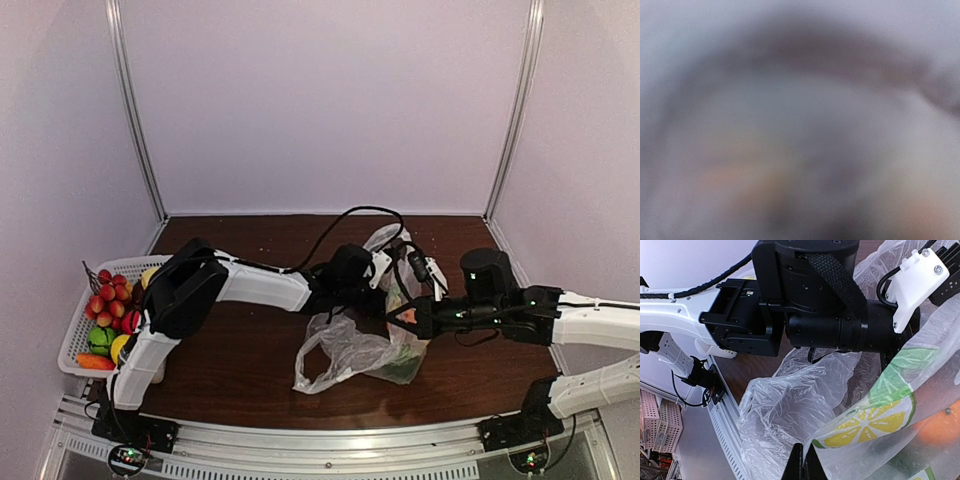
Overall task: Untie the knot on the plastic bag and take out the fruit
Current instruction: Pick up the fake fruit from the takeout bag.
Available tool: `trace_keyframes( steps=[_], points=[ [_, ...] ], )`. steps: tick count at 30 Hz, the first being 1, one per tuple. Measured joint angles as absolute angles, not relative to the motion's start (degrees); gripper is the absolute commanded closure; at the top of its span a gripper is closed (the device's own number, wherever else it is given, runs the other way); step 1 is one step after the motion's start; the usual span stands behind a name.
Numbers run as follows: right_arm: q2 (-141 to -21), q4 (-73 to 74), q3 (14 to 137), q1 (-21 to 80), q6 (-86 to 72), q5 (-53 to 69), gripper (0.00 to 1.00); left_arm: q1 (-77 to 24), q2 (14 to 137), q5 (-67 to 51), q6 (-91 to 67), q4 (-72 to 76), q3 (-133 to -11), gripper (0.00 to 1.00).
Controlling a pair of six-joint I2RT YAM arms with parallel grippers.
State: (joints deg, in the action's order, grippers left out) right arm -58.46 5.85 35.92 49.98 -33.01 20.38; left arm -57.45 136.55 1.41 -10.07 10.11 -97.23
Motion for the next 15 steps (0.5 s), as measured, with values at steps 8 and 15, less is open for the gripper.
trace_keyframes(
  steps=[8,15],
  points=[
    [-57.0,6.0,35.3,50.0,-33.5,18.4,1.00,-57.1,137.0,4.4,-12.0,9.0,-97.5,0.82],
    [-54.6,7.0,34.8,50.0,-34.5,15.5,1.00,-57.0,135.9,4.4,-12.0,9.5,-96.3,0.99]
  ],
)
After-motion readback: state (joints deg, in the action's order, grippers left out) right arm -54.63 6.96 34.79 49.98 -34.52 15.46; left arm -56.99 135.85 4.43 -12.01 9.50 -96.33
